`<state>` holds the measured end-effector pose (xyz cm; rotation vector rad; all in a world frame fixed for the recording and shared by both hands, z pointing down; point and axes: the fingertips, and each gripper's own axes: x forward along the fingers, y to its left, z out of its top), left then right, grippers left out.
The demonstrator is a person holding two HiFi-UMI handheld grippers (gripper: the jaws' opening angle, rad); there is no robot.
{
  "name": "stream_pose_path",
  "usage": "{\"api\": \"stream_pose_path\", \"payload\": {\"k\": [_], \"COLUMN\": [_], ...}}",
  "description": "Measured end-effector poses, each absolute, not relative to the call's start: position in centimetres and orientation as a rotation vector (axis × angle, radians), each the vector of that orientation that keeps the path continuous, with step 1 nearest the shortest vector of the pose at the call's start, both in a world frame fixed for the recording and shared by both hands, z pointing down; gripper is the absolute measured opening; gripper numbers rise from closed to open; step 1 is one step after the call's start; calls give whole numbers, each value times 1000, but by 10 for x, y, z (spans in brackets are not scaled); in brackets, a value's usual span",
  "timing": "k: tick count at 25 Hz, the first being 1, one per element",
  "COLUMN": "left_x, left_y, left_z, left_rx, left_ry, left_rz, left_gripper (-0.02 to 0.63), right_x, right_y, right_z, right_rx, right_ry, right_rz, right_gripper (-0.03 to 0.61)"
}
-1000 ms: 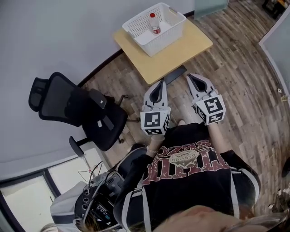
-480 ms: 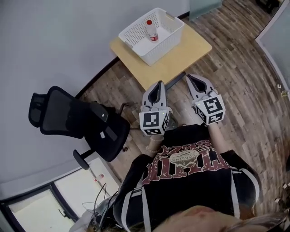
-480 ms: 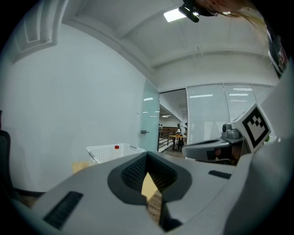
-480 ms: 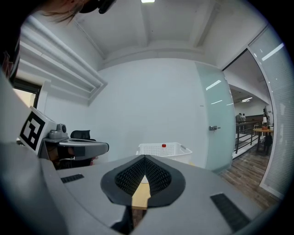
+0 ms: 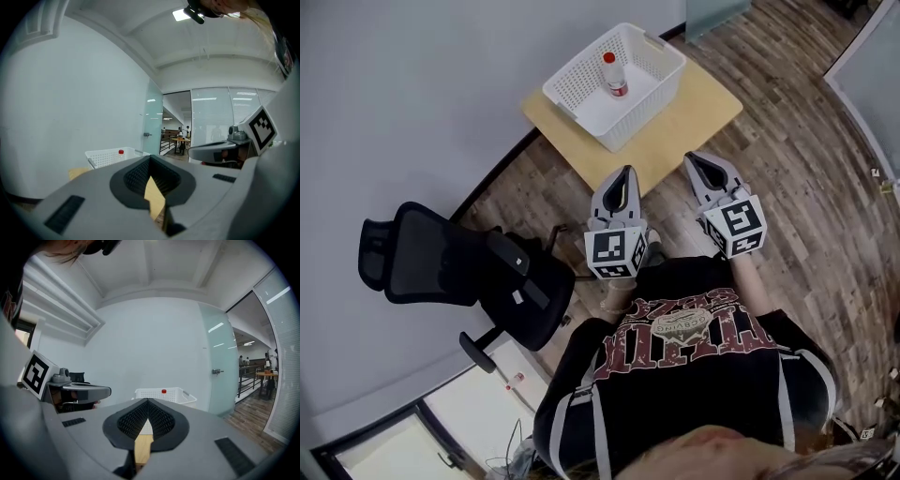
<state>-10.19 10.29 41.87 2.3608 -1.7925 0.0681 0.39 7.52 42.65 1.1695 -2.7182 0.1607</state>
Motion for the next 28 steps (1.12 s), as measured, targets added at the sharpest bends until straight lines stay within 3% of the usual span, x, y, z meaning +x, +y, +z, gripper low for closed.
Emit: {"api": "stream_pose_path", "payload": {"k": [28], "left_x": [-182], "left_y": [14], "left_z": [420], "left_rx": [2379], "left_ry": [-1727], "left_rz": [-14], "left_gripper": [46], "right_x": [-67], "right_y": [-8], "right_z": [426], "right_rx": [1255], "right_ry": [-2662], "right_rz": [141], "right_gripper": [17]}}
